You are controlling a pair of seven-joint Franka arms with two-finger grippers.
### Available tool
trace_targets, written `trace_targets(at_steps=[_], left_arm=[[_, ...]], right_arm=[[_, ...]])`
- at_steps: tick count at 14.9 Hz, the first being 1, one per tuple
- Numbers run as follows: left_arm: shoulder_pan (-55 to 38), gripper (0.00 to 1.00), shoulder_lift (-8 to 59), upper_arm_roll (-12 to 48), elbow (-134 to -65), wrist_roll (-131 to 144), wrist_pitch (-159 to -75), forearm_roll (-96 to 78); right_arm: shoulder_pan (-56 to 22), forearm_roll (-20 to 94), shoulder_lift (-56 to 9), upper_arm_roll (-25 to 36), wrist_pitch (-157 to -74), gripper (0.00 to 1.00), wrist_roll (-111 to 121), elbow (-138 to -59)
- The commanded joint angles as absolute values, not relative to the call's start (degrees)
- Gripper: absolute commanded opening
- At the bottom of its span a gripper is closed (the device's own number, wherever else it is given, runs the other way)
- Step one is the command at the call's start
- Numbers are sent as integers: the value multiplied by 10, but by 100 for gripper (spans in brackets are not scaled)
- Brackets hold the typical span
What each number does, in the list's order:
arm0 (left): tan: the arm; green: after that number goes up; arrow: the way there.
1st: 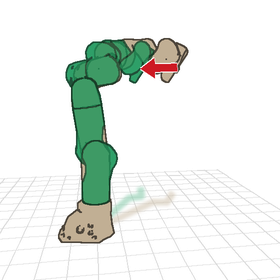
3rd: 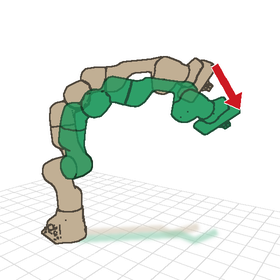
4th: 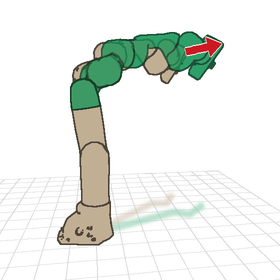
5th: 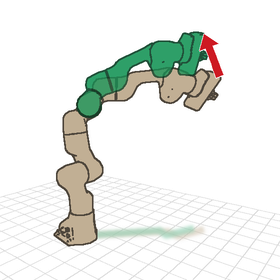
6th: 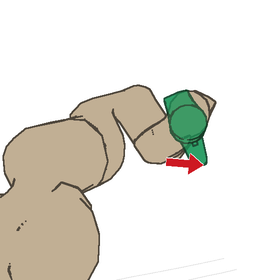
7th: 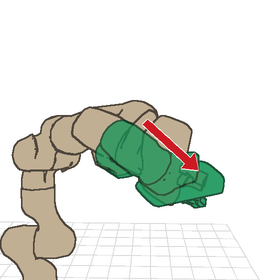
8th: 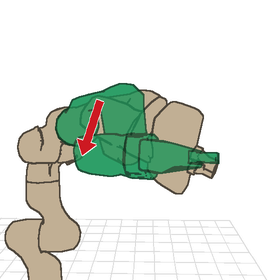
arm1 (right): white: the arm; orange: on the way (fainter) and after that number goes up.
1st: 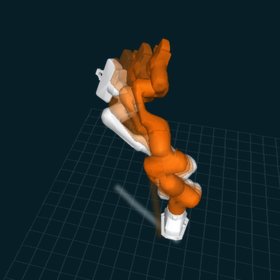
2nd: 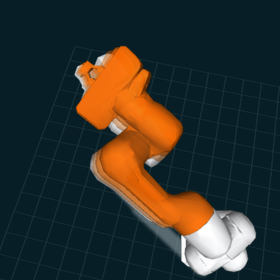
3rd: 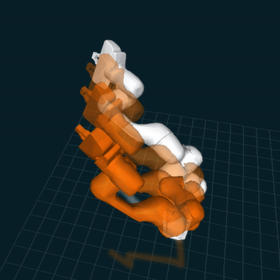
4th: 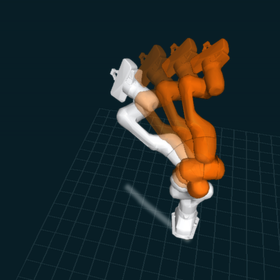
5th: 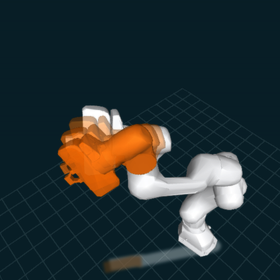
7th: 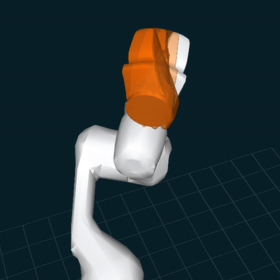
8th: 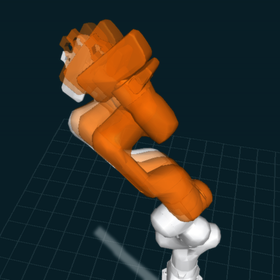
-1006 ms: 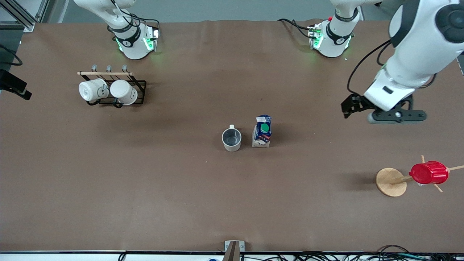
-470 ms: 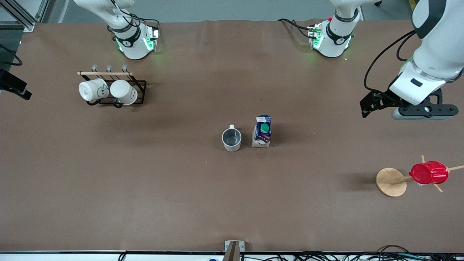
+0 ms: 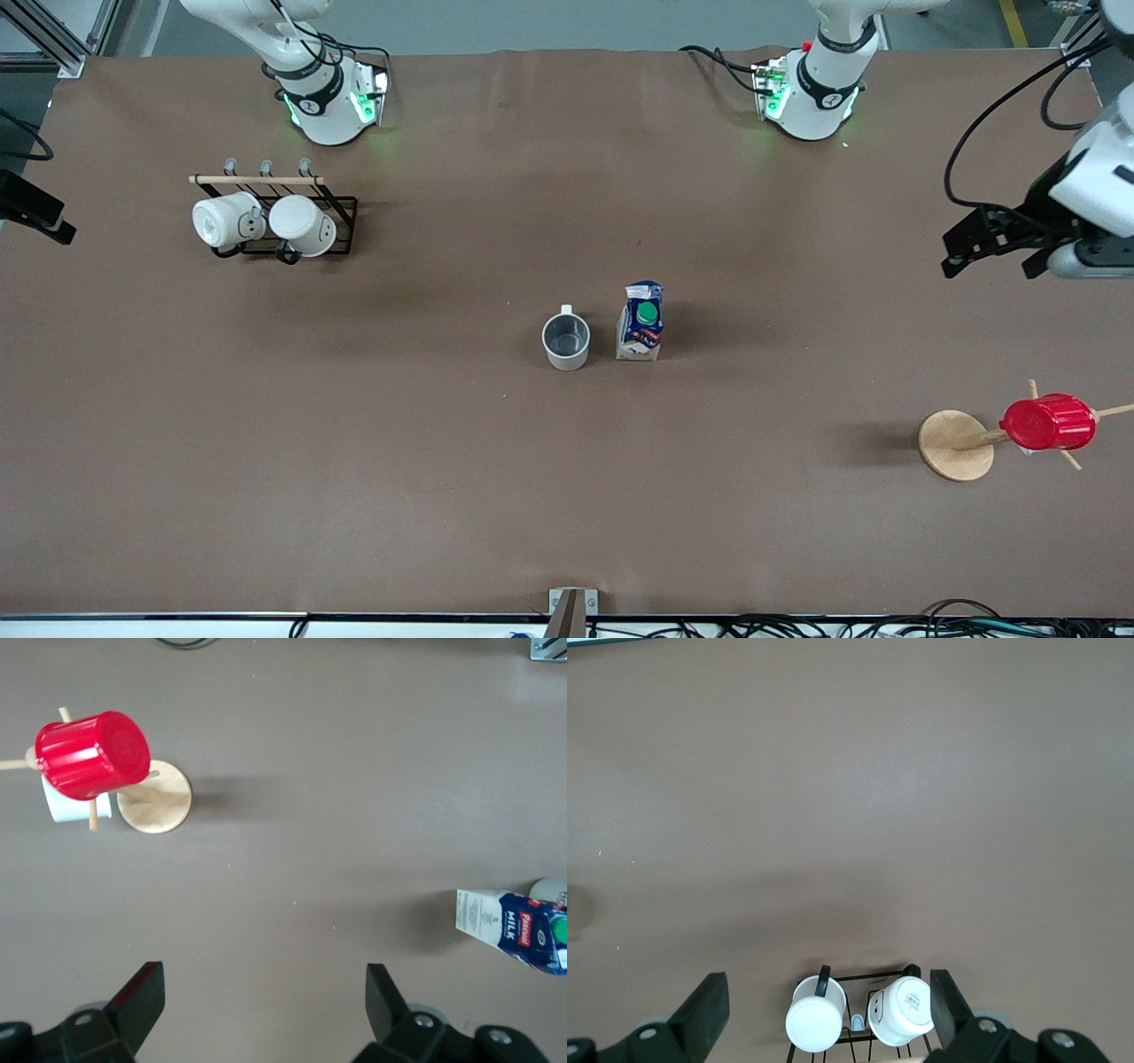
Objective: Place cup and milk on table
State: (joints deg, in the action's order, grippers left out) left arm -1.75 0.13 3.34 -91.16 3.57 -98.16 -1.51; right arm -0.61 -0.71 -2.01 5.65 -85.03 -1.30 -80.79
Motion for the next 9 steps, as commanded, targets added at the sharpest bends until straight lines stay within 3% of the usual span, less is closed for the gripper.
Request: trace_targets(at_steps=[1, 9], left_arm=[[-49, 100, 9, 18, -881, 26, -954, -23], [-69, 99, -26, 18, -921, 26, -912, -25]], right_arm=[[2, 7, -16, 54, -851, 100, -5, -811], [2, 6, -16, 54, -851, 100, -5, -811]])
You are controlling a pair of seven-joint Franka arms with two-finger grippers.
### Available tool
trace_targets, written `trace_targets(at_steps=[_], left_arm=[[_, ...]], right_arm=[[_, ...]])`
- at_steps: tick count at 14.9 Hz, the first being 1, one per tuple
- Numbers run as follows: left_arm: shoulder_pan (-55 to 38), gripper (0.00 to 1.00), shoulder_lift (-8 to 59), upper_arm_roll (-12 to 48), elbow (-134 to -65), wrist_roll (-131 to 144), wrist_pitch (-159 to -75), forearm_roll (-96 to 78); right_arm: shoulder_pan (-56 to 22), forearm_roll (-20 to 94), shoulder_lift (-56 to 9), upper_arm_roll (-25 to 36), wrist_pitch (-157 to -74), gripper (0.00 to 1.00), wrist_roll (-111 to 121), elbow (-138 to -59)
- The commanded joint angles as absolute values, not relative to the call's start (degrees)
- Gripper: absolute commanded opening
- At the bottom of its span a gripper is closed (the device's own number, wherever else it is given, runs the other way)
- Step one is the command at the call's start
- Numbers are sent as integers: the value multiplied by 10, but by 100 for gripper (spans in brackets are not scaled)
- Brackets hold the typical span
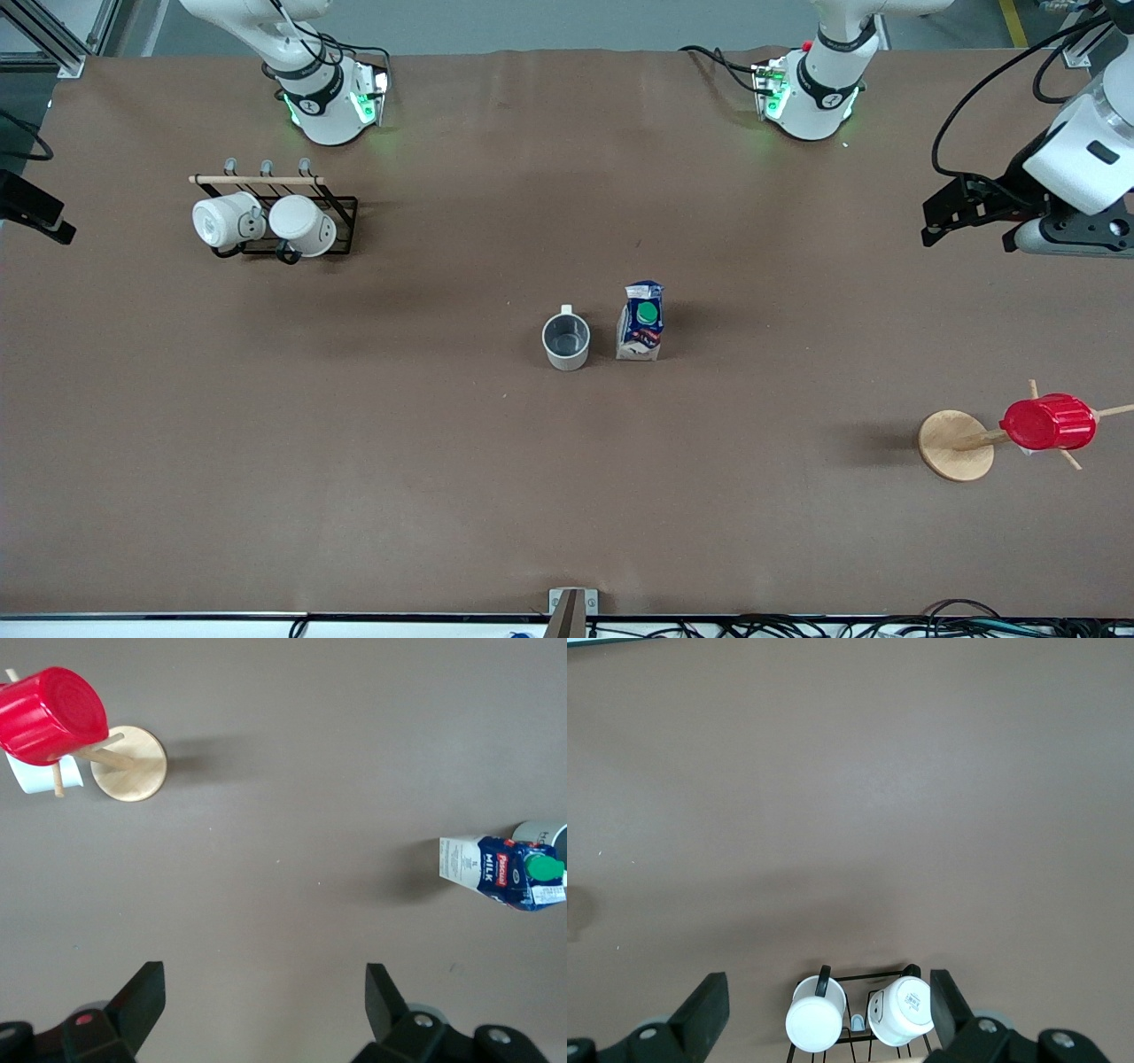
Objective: Place cup and milk on table
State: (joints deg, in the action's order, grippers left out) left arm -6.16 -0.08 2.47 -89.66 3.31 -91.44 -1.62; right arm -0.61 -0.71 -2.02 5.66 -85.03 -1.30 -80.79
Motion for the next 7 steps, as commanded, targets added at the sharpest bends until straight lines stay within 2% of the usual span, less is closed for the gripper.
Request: trace_targets(at_steps=[1, 7], left_arm=[[-69, 99, -24, 18, -918, 26, -913, -26], [-69, 99, 2, 23, -899, 34, -921, -24]], right_arm=[[2, 7, -16, 54, -851, 100, -5, -811], [2, 7, -16, 54, -851, 100, -5, -811]])
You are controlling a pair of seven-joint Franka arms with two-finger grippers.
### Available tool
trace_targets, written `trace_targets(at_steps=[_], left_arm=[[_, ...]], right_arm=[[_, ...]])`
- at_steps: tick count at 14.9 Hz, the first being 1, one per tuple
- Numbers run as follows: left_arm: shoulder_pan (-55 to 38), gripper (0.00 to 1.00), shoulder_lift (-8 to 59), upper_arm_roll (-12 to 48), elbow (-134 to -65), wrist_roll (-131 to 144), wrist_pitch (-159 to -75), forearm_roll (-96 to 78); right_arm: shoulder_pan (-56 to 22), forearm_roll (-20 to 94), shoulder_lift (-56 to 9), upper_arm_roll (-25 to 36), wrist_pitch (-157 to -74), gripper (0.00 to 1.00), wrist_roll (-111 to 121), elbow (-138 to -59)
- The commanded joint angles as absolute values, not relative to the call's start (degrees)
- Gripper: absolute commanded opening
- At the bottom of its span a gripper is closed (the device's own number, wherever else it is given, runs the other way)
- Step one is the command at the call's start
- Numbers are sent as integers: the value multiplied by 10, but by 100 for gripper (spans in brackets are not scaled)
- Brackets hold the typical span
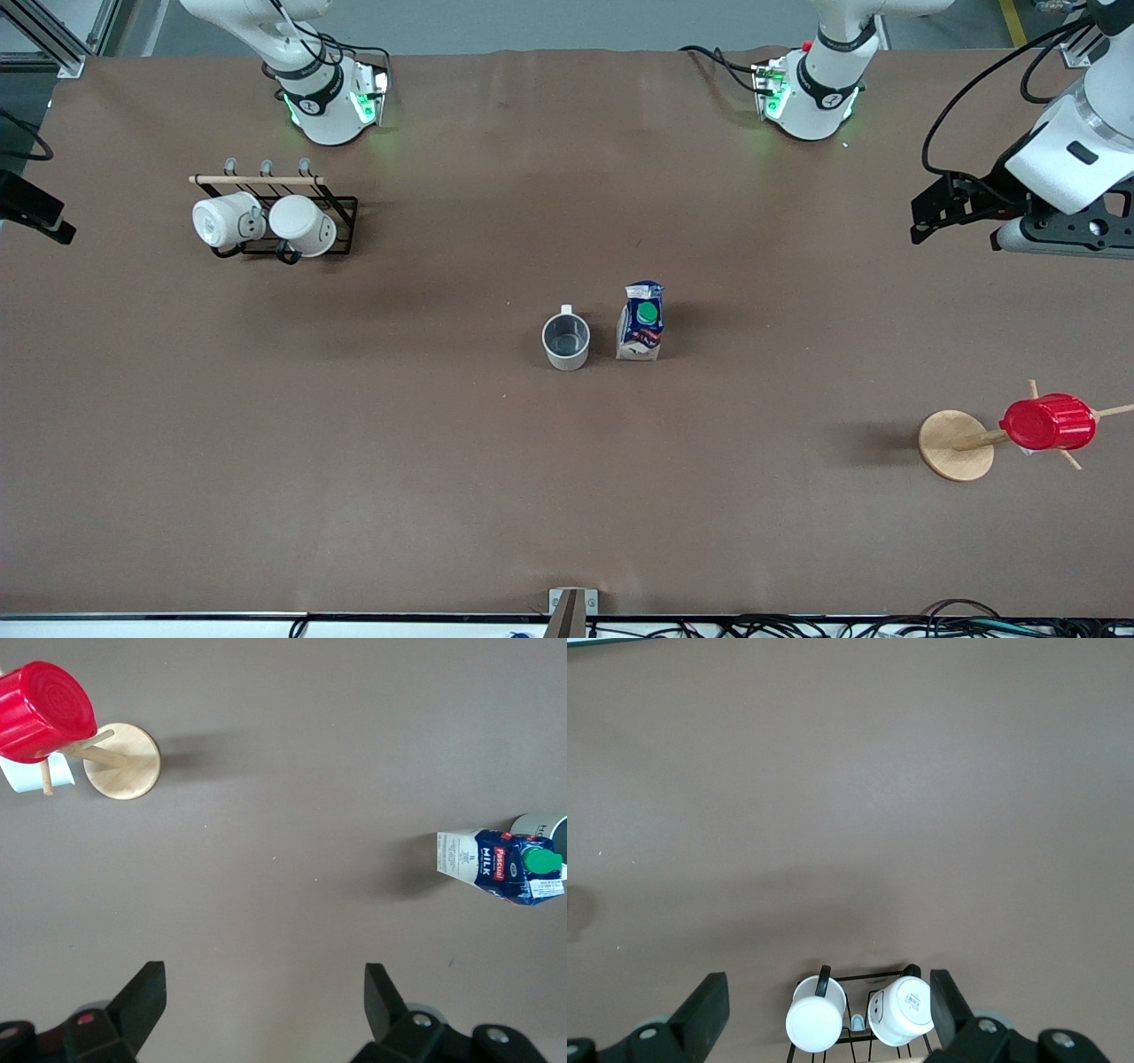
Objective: Place cup and milk on table
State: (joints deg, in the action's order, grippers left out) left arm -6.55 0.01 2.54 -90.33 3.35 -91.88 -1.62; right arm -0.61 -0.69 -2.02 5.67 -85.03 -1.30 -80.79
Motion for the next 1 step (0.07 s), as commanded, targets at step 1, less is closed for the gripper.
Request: trace_targets(at_steps=[1], left_arm=[[-69, 99, 2, 23, -899, 34, -921, -23]], right_arm=[[2, 7, -16, 54, -851, 100, -5, -811]])
